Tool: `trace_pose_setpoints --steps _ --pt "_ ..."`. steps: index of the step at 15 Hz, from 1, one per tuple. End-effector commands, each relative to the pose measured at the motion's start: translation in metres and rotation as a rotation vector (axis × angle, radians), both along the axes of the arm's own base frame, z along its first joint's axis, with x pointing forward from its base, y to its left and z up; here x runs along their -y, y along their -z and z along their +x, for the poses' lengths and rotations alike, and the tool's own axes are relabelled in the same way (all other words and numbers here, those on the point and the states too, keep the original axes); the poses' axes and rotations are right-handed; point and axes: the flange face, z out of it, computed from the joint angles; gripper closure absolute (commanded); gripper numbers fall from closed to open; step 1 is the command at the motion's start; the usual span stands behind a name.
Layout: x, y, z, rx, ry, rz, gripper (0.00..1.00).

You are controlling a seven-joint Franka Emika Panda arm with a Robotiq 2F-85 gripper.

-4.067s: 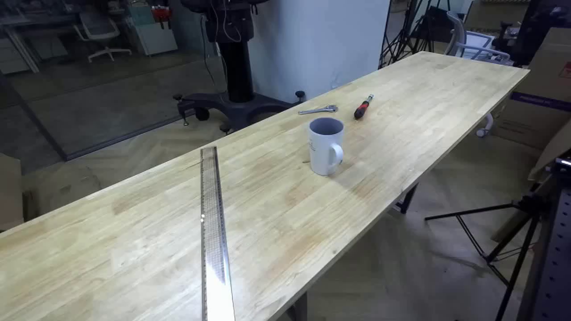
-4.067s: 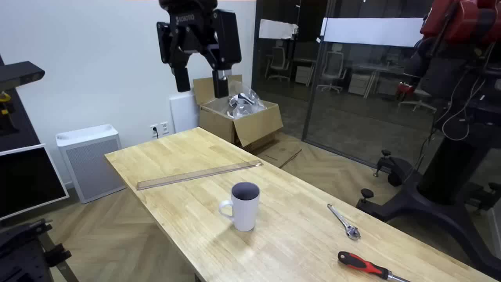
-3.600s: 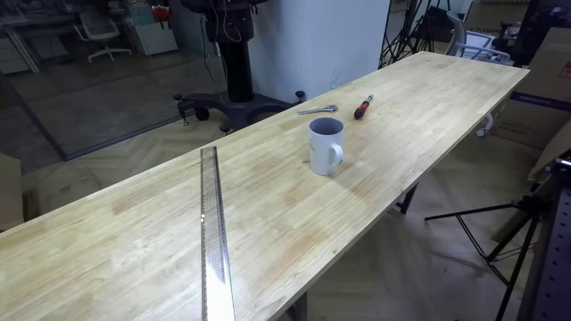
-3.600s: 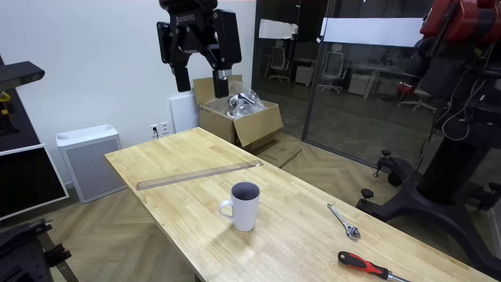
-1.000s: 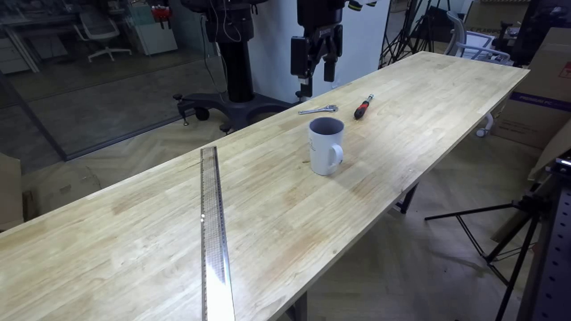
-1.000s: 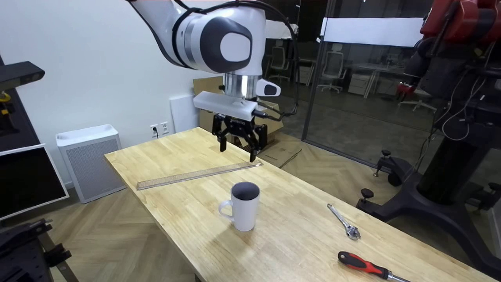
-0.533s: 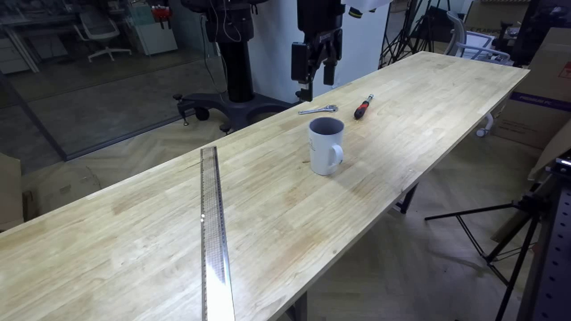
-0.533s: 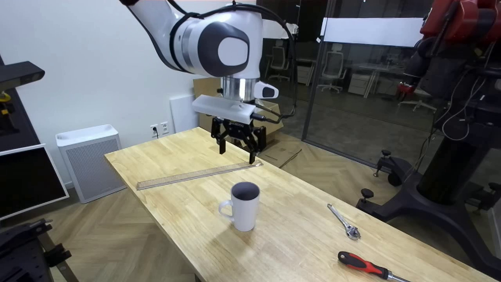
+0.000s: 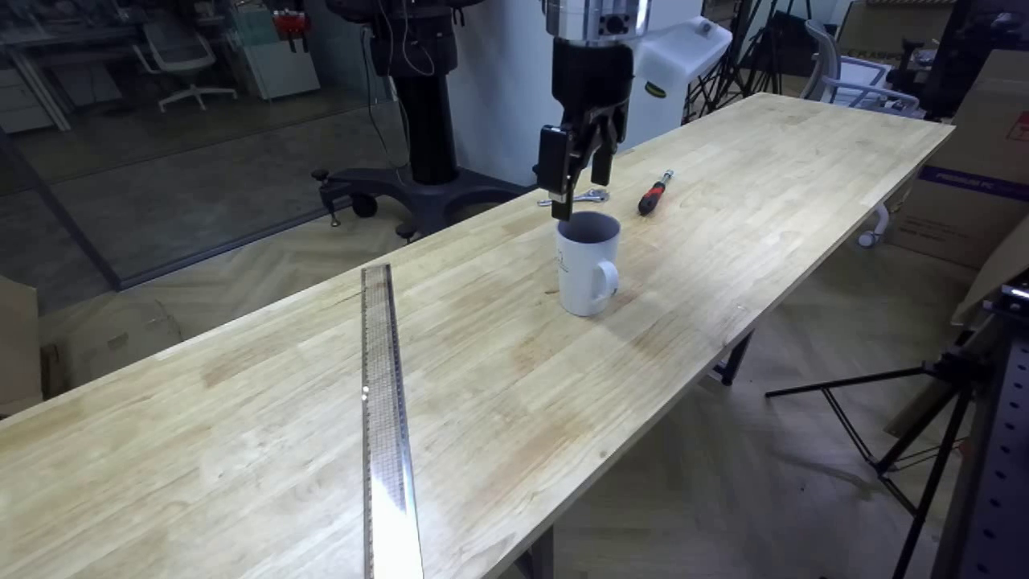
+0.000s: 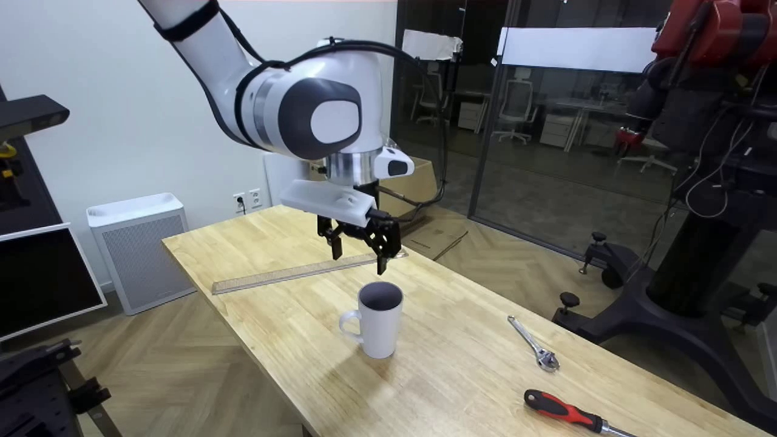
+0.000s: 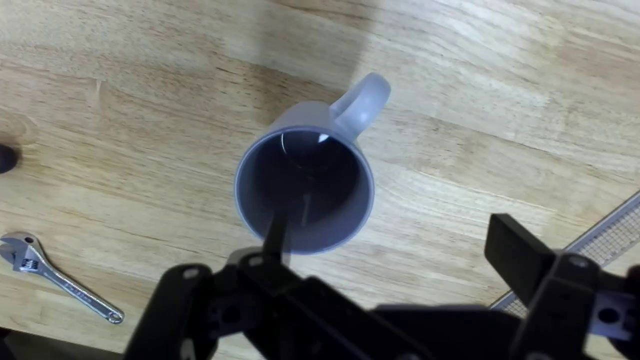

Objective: Move the mug to the right

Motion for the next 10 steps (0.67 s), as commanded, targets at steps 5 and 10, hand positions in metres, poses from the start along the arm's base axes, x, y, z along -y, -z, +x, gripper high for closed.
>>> trace_pose_setpoints --steps 5,10 --pt "-0.001 0.022 -0.012 -0.009 0.014 0.018 0.00" --pt "-0.002 0.037 -0.008 -0.037 -0.016 0.034 0.00"
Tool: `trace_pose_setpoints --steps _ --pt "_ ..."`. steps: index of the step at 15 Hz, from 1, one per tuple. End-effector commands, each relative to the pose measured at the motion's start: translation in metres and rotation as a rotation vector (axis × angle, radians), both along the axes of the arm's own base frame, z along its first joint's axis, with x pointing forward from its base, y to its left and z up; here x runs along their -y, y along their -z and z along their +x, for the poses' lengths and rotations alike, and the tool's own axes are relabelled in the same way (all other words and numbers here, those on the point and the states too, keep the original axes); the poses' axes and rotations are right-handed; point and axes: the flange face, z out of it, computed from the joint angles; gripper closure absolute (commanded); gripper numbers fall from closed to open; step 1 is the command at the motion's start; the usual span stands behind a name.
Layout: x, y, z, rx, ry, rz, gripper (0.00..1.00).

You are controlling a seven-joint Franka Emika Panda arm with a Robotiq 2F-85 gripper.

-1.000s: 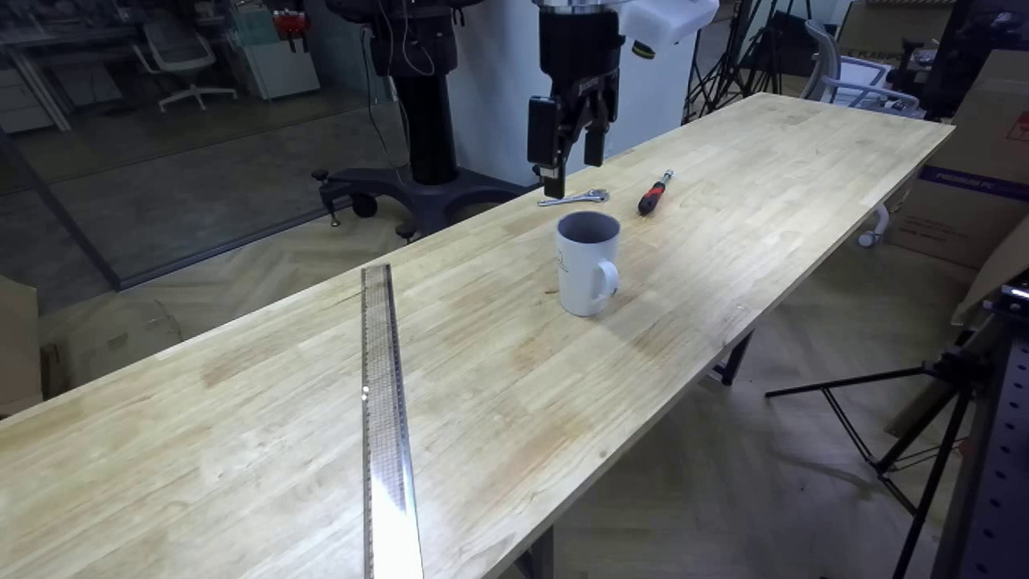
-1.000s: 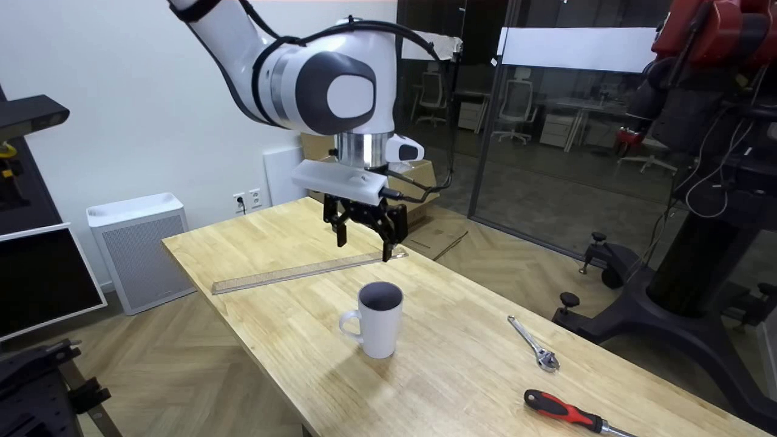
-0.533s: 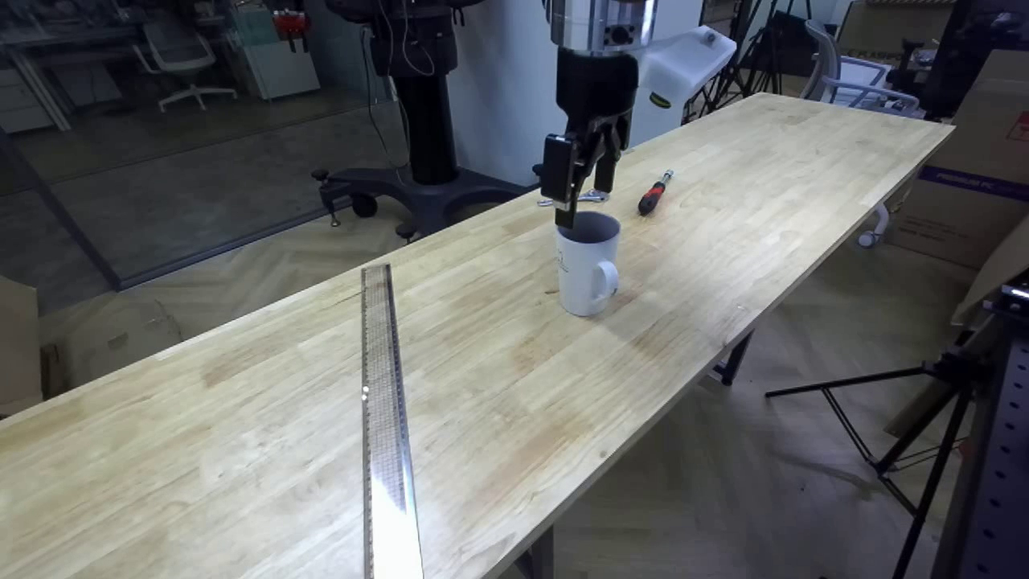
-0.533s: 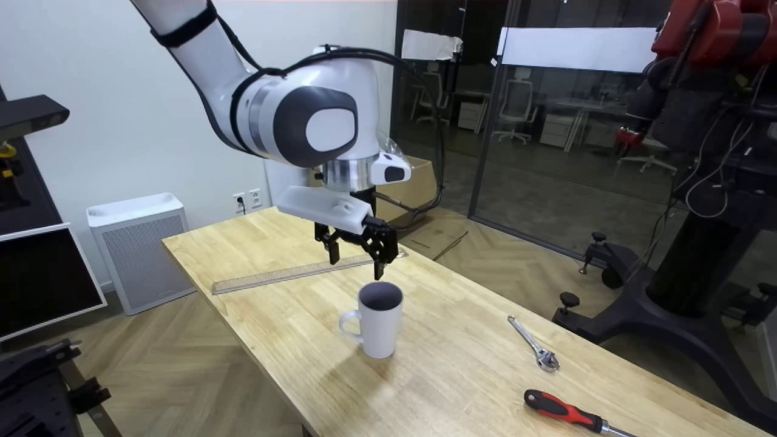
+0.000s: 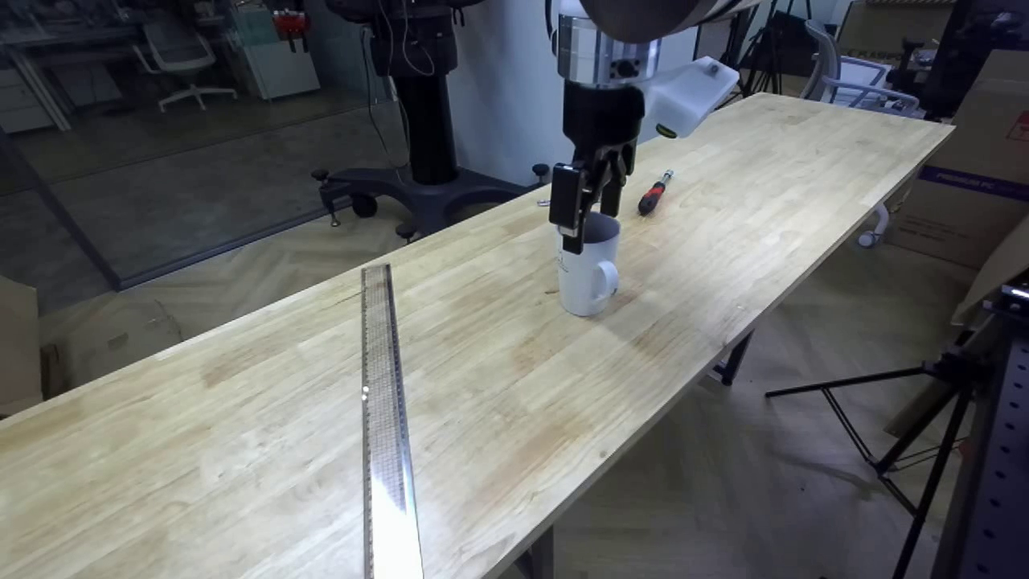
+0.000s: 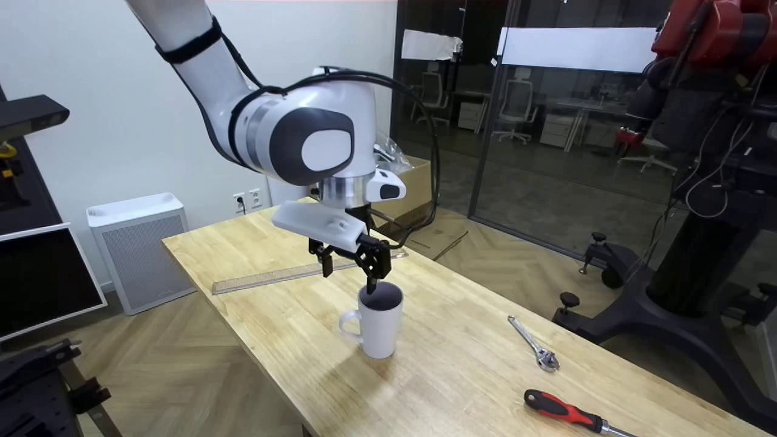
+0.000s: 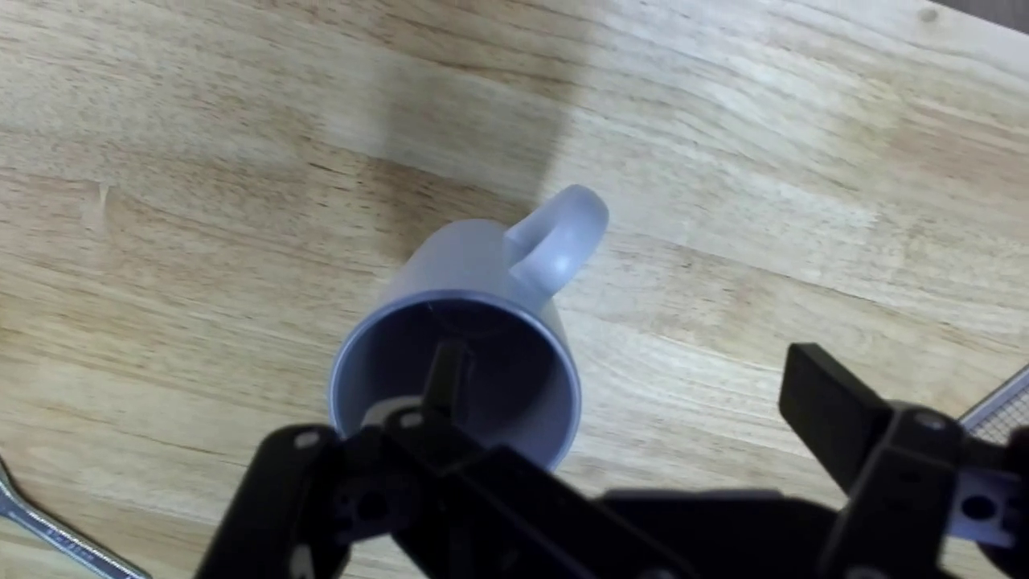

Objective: Move the mug to the right

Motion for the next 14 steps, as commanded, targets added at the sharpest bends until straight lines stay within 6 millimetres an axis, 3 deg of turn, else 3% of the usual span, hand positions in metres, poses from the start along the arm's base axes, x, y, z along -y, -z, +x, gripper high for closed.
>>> trace_pose_setpoints --steps 1,13,14 --pt "-0.001 0.010 0.008 -0.012 -0.019 0.020 0.00" --pt "0.008 0.035 0.027 -0.039 -0.100 0.040 0.00" --pt "0.009 0.036 0.028 -0.040 -0.104 0.043 0.13"
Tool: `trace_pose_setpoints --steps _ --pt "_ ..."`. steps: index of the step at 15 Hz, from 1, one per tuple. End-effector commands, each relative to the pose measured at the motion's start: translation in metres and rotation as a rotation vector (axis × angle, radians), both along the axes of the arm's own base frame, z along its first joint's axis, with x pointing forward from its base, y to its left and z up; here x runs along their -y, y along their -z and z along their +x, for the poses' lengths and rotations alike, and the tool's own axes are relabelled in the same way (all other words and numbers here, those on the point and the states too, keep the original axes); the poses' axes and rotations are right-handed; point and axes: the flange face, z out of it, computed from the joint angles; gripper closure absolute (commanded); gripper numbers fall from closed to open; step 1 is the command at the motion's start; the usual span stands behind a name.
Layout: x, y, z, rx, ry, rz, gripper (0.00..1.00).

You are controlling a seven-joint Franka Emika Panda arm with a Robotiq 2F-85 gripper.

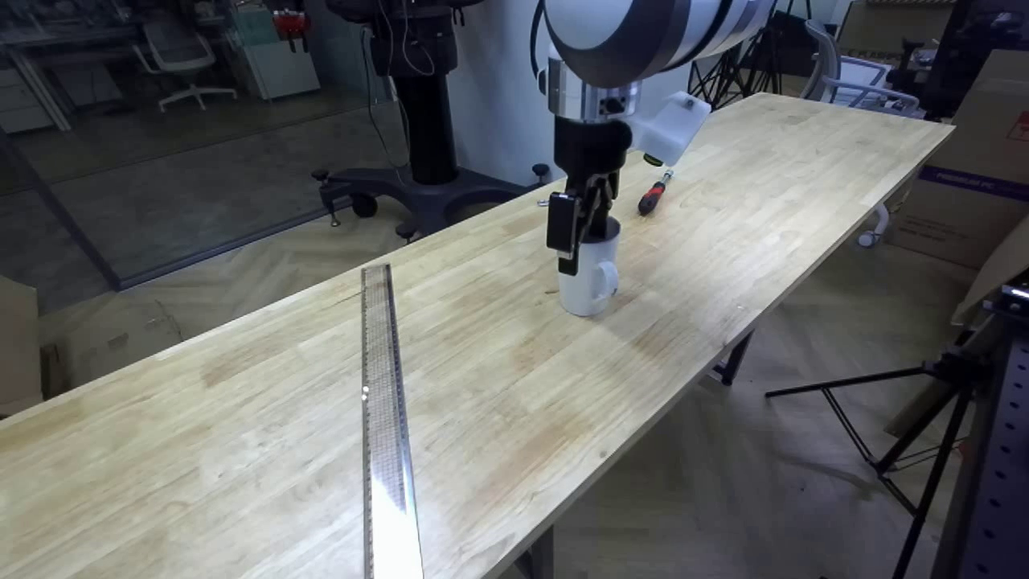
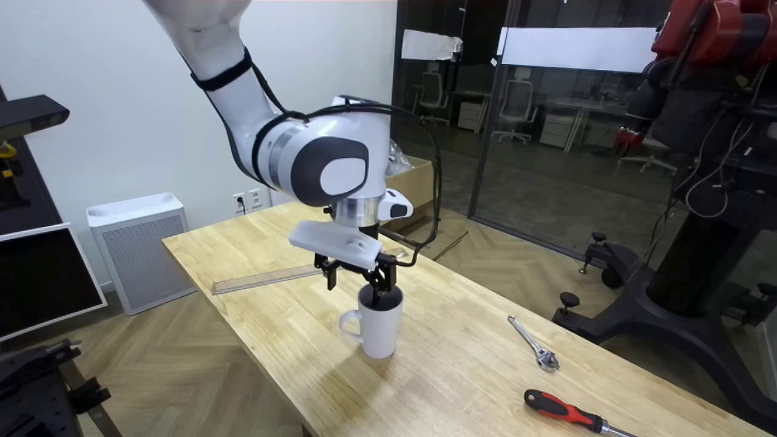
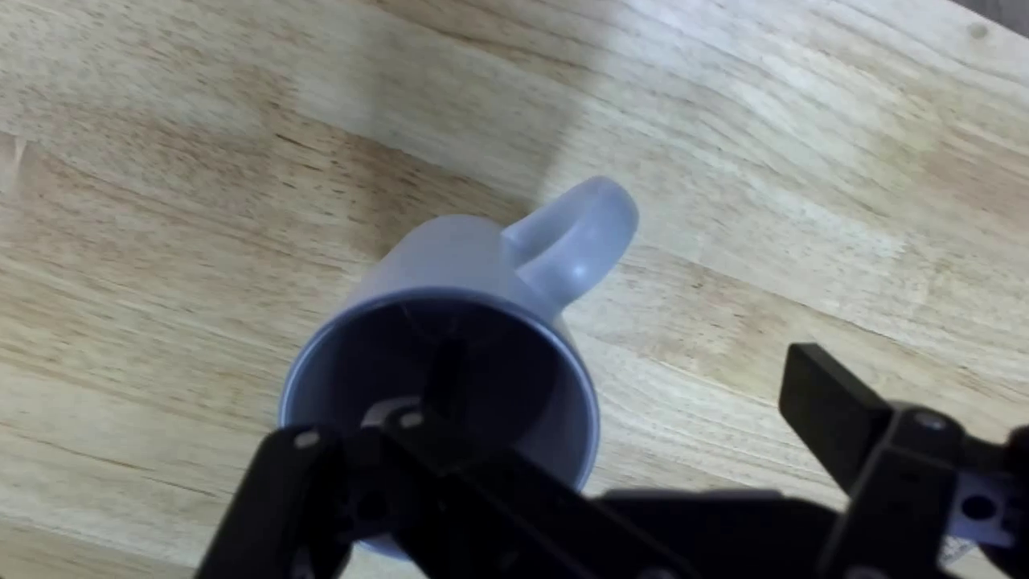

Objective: Move the mug to the right

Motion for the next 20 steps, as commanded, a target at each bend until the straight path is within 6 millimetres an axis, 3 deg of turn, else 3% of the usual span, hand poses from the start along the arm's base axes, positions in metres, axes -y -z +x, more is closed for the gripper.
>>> trace_pose_setpoints --steps 1,11,13,16,20 --pt "0.004 0.002 0.013 -0.004 -0.020 0.018 0.26" --pt "0.010 -0.005 0.020 0.014 -0.032 0.003 0.95" --pt "0.010 -0.005 0.020 0.013 -0.032 0.002 1.00" --pt "0.016 -0.006 0.022 0.007 -0.028 -0.011 0.98" --pt "0.036 -0.014 0.027 -0.004 -0.004 -0.042 0.98"
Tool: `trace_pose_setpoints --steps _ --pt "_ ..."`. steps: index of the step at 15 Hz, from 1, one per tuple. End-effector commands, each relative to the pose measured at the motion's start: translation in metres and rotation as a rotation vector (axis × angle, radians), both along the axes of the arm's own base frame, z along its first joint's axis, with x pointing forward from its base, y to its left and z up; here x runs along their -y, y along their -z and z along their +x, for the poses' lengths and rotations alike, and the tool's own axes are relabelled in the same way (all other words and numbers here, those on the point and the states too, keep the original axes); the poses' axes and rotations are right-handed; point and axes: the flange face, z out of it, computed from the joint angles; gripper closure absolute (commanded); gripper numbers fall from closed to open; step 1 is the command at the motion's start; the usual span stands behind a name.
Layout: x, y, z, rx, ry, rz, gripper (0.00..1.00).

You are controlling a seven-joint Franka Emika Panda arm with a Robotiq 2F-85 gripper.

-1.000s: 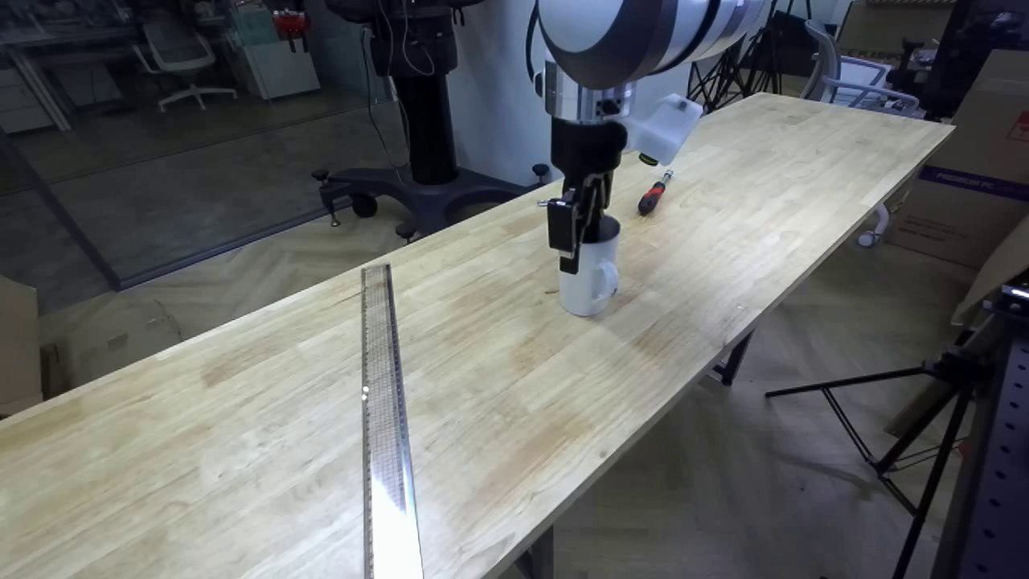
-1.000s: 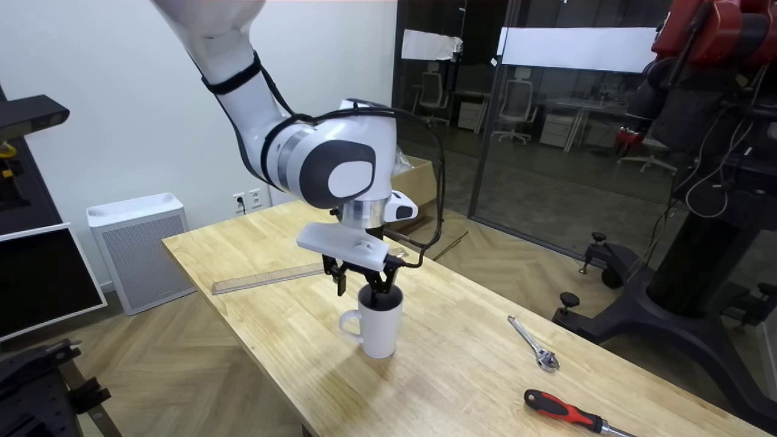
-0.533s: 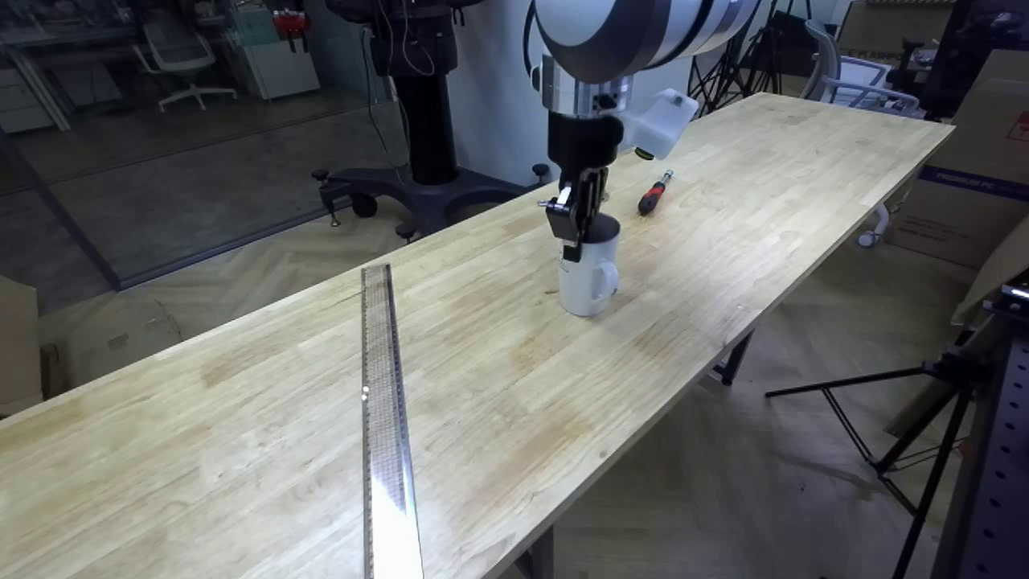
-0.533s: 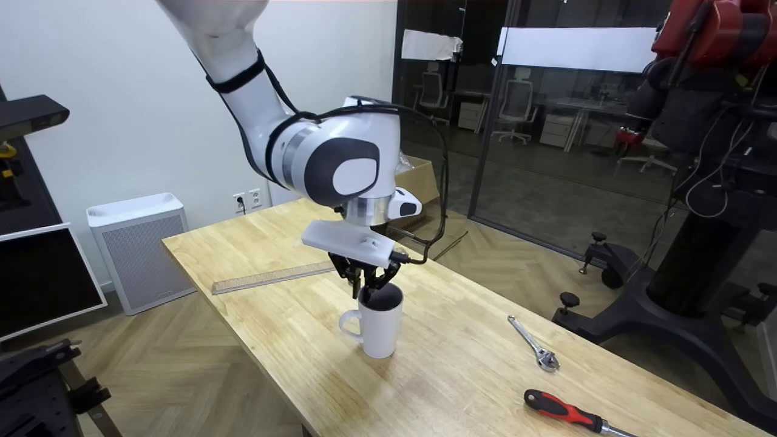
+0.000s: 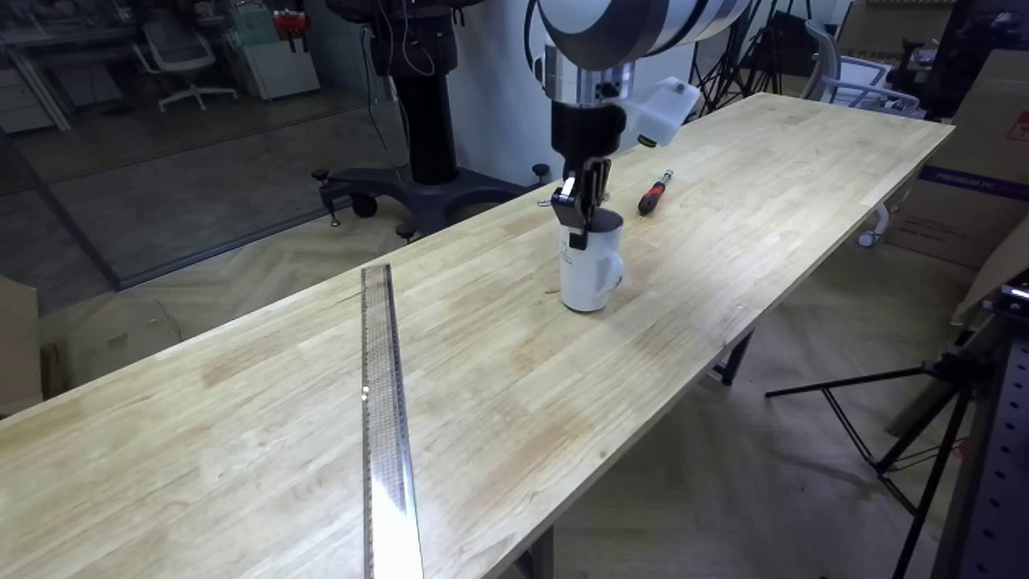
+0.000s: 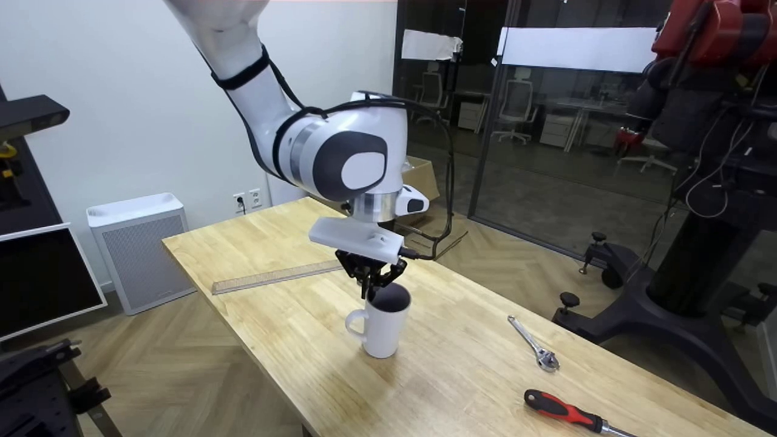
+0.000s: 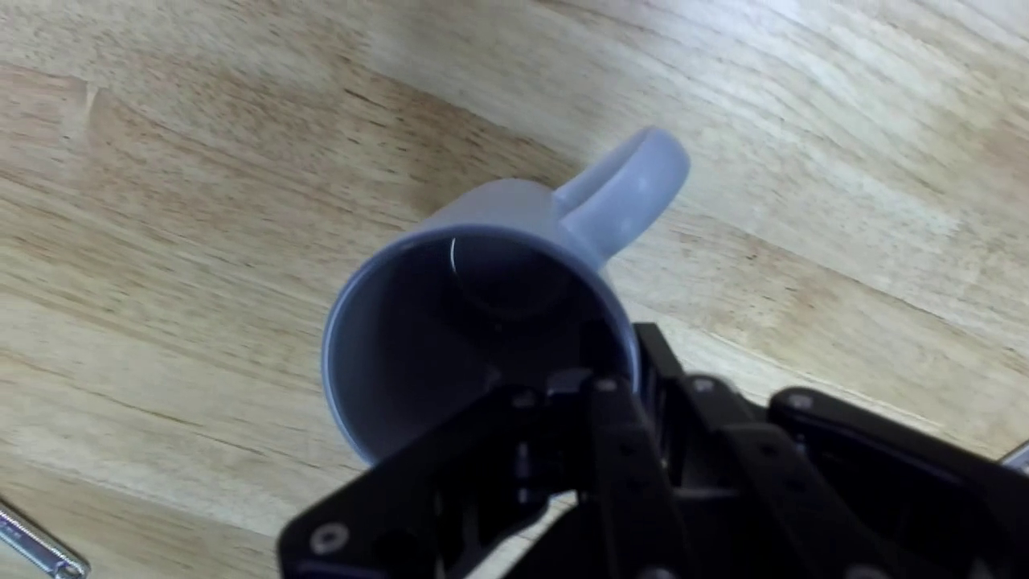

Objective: Move the mug to the right

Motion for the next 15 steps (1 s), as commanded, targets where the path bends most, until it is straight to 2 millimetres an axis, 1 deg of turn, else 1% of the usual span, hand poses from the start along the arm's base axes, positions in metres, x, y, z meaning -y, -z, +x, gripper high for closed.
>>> trace_pose_setpoints --steps 1,5,7,9,13,14,15 --pt "0.026 -0.008 0.007 -0.009 0.036 -0.038 0.98" --pt "0.062 -0.007 0.003 -0.011 0.096 -0.096 0.98" --pt "0.078 -0.005 0.001 -0.018 0.125 -0.114 0.98" --pt "0.087 -0.002 -0.002 -0.024 0.145 -0.126 0.98" --pt "0.092 -0.003 -0.003 -0.022 0.174 -0.116 0.98" --pt "0.092 -0.004 -0.003 -0.021 0.181 -0.113 0.66" --pt "0.092 -0.005 -0.003 -0.019 0.186 -0.110 0.64"
